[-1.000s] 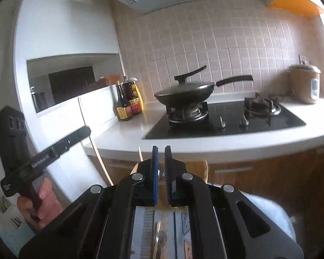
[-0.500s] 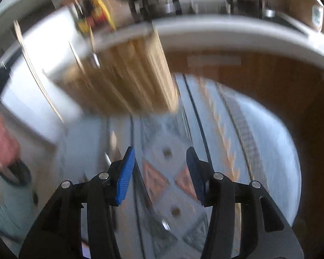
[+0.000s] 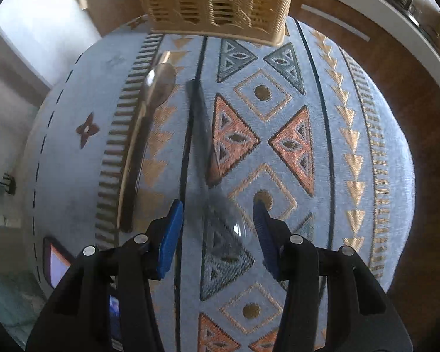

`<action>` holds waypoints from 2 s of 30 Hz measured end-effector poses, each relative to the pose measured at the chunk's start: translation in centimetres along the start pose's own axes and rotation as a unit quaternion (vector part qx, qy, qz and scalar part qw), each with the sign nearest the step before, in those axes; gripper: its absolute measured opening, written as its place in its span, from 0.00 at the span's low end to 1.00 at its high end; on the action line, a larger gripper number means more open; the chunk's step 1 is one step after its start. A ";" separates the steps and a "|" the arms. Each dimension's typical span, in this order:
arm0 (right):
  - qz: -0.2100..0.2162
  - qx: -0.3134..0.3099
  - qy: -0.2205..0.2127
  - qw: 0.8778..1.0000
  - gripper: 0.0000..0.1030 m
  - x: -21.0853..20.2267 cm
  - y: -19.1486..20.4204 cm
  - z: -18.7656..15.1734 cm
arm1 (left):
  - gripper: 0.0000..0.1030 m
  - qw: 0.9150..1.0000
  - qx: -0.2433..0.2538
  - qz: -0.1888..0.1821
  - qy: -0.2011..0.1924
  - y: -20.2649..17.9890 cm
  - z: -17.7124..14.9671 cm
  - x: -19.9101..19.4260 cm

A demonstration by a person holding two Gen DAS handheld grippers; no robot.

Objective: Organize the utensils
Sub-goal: 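Carry the chopsticks and clear spoon over the tan basket and open both grippers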

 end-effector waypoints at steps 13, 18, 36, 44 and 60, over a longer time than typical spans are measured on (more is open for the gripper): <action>0.015 -0.023 -0.016 0.999 0.10 -0.1 2.8 3.6 | 0.09 0.999 0.036 0.016 -0.008 -1.1 0.0 -0.5; 0.079 0.051 -0.173 0.980 0.10 -7.5 1.2 6.4 | 0.09 0.998 0.030 0.027 -0.043 -0.2 1.9 -0.5; 0.082 0.143 -0.425 0.890 0.10 -13.2 -3.0 20.8 | 0.09 0.986 0.050 0.115 -0.106 2.6 4.7 4.0; 0.059 0.102 -0.402 0.908 0.10 -9.3 -2.6 21.9 | 0.09 0.987 0.040 0.130 -0.089 4.5 2.8 5.9; 0.070 0.061 -0.372 0.924 0.26 -8.6 -2.0 17.9 | 0.17 0.994 0.026 0.105 -0.029 5.3 0.0 5.4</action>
Point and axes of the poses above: each gripper's, at about its wrist camera, not at the fingertips, and x roughly the way its jaws point, y to its left, z to its top, the point moved 4 cm from there along x, roughly the way its jaws point, and after that the axes turned 7 degrees about -z, right-handed, at the moved point
